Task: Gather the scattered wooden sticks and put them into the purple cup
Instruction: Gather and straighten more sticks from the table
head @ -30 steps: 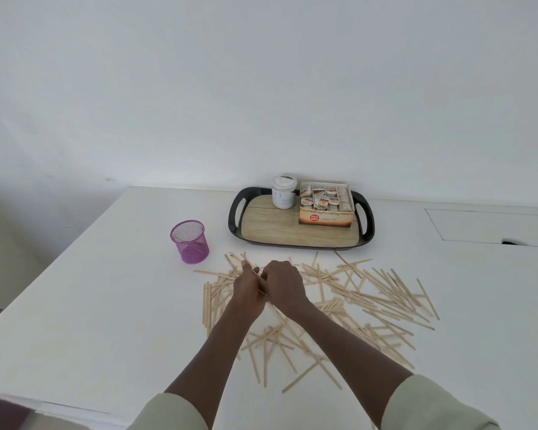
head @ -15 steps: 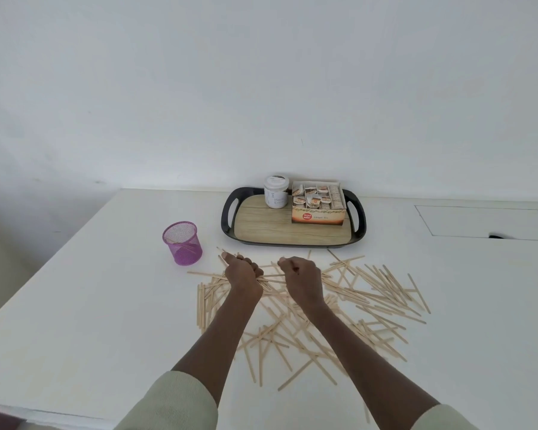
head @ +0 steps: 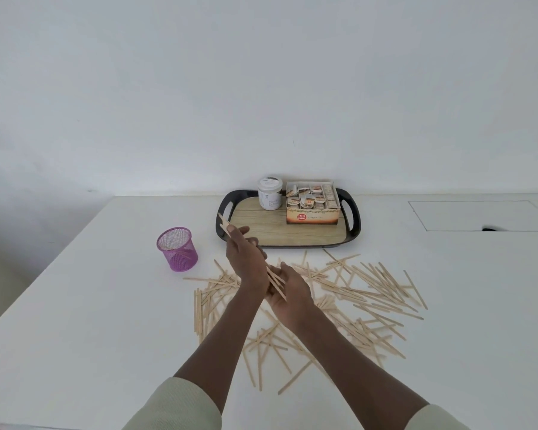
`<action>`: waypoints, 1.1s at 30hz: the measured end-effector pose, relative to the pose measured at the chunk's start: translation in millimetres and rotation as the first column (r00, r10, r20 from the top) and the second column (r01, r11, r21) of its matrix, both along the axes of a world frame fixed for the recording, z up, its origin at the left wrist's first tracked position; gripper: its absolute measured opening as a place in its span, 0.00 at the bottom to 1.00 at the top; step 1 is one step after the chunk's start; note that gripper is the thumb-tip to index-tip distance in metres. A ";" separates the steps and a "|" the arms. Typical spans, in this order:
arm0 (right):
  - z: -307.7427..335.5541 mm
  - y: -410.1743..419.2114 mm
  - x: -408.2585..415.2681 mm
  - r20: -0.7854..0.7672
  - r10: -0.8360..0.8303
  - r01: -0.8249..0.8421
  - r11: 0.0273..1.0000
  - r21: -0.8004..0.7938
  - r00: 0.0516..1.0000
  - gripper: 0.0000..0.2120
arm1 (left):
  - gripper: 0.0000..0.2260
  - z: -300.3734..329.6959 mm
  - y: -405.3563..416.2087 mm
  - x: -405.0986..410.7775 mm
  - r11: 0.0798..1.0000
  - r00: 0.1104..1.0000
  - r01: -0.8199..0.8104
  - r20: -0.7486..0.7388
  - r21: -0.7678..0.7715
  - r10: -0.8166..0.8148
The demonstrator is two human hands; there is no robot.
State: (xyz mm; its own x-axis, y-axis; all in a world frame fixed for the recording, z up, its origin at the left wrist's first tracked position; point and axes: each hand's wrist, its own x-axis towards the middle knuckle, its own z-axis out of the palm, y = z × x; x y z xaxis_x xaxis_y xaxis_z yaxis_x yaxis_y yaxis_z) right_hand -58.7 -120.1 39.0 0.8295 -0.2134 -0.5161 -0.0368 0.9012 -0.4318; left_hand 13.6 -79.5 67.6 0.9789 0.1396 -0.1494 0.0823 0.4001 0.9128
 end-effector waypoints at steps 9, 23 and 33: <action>31.3 -7.4 8.5 0.135 0.056 -0.077 0.984 0.160 0.989 0.10 | 0.07 18.8 -13.8 -31.3 0.986 0.933 0.046 0.346 0.158 -0.098; 39.6 -18.1 7.9 0.294 0.078 -0.121 0.984 0.129 0.952 0.25 | 0.18 30.1 -14.3 -39.6 0.973 0.958 0.125 0.233 0.194 -0.169; 34.0 -20.9 3.0 0.236 0.054 -0.082 0.991 0.108 0.970 0.26 | 0.21 41.1 -14.5 -40.9 0.976 0.966 0.147 0.191 0.161 -0.177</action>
State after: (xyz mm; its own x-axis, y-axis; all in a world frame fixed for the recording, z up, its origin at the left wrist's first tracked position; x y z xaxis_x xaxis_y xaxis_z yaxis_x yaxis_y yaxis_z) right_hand -55.7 -141.0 73.0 0.9400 -0.1027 -0.3254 -0.0107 0.9443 -0.3288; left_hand -27.3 -93.9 108.7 0.9978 -0.0178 0.0646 -0.0578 0.2598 0.9639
